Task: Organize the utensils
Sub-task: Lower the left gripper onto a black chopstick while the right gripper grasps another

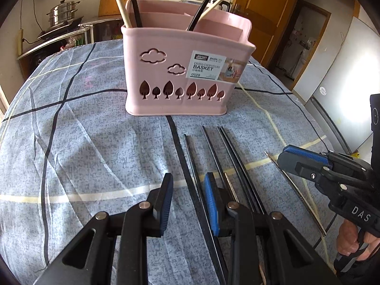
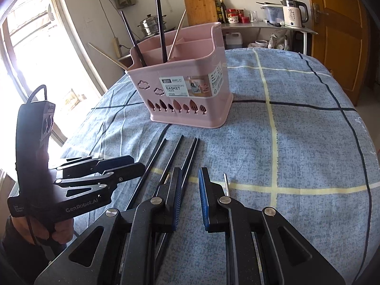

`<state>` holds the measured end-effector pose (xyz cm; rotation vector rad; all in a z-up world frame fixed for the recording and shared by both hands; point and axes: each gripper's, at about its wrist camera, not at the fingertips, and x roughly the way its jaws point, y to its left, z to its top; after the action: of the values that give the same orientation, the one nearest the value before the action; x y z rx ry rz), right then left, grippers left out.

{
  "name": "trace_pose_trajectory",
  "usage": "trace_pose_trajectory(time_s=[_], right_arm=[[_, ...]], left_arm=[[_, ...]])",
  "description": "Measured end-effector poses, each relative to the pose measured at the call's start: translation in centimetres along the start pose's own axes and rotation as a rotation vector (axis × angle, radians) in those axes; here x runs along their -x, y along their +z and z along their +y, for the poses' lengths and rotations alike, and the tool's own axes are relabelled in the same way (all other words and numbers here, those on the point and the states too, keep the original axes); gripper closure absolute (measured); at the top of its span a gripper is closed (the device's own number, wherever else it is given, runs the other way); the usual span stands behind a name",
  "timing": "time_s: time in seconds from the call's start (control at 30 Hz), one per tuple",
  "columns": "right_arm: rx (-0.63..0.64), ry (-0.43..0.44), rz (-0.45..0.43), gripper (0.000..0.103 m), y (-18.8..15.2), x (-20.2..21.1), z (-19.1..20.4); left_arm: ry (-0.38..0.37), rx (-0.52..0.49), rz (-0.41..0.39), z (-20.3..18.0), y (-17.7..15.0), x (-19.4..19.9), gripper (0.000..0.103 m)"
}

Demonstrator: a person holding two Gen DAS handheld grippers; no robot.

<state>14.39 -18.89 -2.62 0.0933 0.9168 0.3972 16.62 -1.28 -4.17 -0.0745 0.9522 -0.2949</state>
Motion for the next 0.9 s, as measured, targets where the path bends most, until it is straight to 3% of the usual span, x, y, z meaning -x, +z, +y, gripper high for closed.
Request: trace_pose_trajectory(time_s=[0.27,0.5,0.9], right_arm=[[0.005,-0.008,0.055,0.088,-0.1,-2.6,0.3],[0.016,-0.029,0.089,0.088,-0.1,-4.2,0.6],[0.039,-0.072,0.114,0.089,0.2,-4.4,0.3]], left_arm=[[0.036,-0.049,-0.004,-0.8,-0.1,-0.8,0.075],[0.062,-0.073,-0.006,-0.8,-0.1,-0.7,0.090],[0.056,-0.080,0.020,0.9,0.1,-0.2,0.092]])
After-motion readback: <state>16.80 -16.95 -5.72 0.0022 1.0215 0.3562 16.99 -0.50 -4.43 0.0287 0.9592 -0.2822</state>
